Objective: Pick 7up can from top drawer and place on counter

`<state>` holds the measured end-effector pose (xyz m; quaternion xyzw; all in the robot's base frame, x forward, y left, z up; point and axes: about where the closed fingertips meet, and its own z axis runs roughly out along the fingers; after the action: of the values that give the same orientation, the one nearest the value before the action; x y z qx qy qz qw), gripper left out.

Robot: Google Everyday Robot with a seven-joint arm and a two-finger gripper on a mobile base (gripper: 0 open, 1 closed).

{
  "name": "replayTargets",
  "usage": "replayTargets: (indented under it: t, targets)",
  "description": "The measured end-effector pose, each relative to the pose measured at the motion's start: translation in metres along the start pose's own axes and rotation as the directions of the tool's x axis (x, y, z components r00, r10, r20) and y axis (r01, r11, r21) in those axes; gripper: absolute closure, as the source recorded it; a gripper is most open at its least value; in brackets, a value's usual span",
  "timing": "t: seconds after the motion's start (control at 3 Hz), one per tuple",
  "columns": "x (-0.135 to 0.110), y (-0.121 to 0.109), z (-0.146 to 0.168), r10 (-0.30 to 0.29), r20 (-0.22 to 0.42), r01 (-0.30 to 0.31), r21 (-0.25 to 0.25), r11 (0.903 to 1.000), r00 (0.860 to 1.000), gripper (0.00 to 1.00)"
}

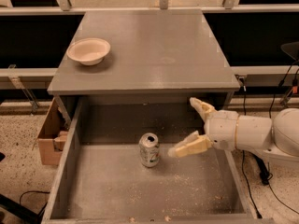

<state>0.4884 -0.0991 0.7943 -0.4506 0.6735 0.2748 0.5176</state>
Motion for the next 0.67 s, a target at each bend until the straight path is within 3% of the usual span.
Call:
replayTargets:
  t: [0.33,0.67]
  targets:
    - [-0.007,0.000,0.006,-0.009,0.010,0.009,0.004,1.0000,1.000,0.00]
    - [0.005,0.004,0.021,-0.012,-0.013,0.012,-0.024,0.9996,1.000,0.00]
